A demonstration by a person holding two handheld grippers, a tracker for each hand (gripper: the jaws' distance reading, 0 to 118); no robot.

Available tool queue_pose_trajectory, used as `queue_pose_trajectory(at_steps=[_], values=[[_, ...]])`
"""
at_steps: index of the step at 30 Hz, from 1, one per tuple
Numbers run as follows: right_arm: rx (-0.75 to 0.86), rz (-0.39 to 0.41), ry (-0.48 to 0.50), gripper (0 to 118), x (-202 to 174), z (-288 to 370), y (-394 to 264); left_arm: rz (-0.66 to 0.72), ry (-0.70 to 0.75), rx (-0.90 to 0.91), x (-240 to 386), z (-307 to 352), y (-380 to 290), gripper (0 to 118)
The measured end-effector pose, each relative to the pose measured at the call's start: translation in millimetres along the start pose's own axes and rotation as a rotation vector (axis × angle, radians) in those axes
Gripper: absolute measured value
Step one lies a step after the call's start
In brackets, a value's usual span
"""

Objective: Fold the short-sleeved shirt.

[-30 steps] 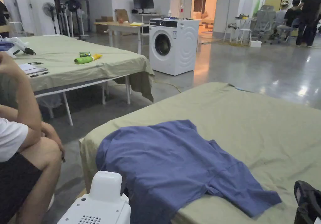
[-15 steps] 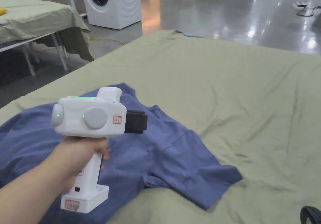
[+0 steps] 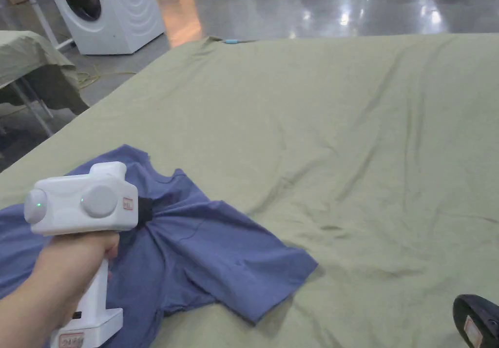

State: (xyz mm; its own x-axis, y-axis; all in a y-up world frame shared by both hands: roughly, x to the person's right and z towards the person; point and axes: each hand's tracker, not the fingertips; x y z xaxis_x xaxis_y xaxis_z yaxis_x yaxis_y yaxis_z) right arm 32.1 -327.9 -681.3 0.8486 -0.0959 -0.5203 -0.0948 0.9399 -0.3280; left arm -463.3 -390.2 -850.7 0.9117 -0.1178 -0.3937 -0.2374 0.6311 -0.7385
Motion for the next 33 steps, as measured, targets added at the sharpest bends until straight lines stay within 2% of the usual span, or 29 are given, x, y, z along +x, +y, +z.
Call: queue_pose_trajectory(at_steps=[1, 4, 7, 13, 16, 18, 24, 26, 29, 31, 33], values=[[0.001, -0.001, 0.003, 2, -0.6, 1.9, 0.0, -0.021, 0.053, 0.021, 0.3, -0.2, 0.3, 3], [0.011, -0.005, 0.002, 2, -2.4, 9.0, 0.2, -0.029, 0.029, 0.016, 6.7, 20.1, -14.5, 2], [0.031, -0.014, -0.006, 2, -2.2, 12.9, 4.6, -0.021, -0.011, 0.157, 2.3, 42.3, -5.1, 3], [0.116, -0.077, -0.027, 2, 3.7, 33.6, 23.5, -0.092, -0.154, 0.397, 38.6, 158.9, 3.7, 3], [0.142, -0.056, -0.051, 2, 6.9, 63.2, 30.3, -0.115, -0.274, 0.496, 78.1, 226.4, 5.9, 2], [0.158, -0.018, -0.093, 2, 9.8, 87.2, 32.9, -0.167, -0.355, 0.577, 110.0, 268.8, 7.3, 2], [0.207, -0.041, -0.187, 2, 26.7, 168.1, 35.1, -0.346, -0.631, 0.669, 250.9, 354.9, -20.4, 2], [0.213, -0.004, -0.251, 2, 31.8, 194.3, 33.5, -0.385, -0.667, 0.679, 304.6, 359.1, -31.4, 3], [0.216, 0.054, -0.354, 2, 38.8, 232.5, 28.7, -0.389, -0.815, 0.566, 384.1, 362.3, -49.8, 3], [0.212, 0.061, -0.422, 2, 44.5, 253.9, 23.6, -0.405, -0.894, 0.53, 432.3, 361.0, -65.4, 2], [0.208, 0.04, -0.478, 2, 52.7, 272.2, 16.9, -0.462, -0.871, 0.507, 484.2, 350.7, -84.5, 2]])
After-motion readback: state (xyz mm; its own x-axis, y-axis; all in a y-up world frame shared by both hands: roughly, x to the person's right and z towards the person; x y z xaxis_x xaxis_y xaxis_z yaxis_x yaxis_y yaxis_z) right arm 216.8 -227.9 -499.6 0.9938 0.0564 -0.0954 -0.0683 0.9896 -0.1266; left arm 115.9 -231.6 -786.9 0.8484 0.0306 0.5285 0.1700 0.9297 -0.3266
